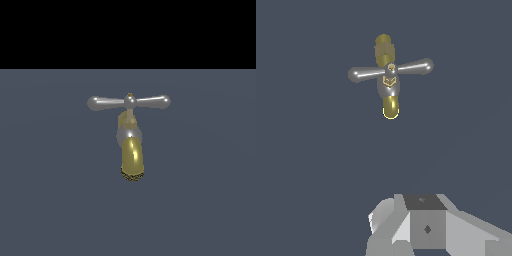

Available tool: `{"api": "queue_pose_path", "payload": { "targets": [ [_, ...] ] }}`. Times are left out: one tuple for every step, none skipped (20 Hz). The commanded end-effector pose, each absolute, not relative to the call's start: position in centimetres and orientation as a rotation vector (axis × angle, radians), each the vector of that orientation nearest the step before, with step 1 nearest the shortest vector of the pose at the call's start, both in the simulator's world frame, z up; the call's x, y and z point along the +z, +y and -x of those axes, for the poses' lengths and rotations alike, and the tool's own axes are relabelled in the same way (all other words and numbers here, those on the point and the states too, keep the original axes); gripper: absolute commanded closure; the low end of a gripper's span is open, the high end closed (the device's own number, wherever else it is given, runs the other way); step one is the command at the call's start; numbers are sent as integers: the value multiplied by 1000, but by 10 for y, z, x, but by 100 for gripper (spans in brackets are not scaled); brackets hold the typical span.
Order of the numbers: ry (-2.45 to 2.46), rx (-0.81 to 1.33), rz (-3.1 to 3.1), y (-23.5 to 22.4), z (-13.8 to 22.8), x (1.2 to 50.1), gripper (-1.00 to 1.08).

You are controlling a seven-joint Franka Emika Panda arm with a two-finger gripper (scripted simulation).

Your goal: Turn on the faucet by rotating a designated handle.

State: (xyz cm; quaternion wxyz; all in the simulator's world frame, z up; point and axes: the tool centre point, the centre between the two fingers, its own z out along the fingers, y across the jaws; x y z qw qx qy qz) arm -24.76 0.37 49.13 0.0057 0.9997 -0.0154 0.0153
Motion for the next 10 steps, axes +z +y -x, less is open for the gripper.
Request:
{"api": "queue_pose_path", "payload": {
  "targets": [
    [-92, 46, -3129, 9, 245, 485, 108],
    [-114, 46, -3128, 11, 244, 482, 108],
    [-137, 45, -3127, 14, 242, 479, 108],
    [-162, 45, -3126, 17, 240, 476, 108],
    [-189, 44, -3125, 20, 239, 472, 108],
    [-217, 44, -3123, 23, 237, 469, 108],
    [-247, 43, -3121, 26, 234, 465, 108],
    [-279, 42, -3119, 30, 232, 460, 108],
    [-313, 42, -3116, 34, 229, 456, 108],
    [-347, 41, -3113, 37, 226, 451, 108]
  ]
}}
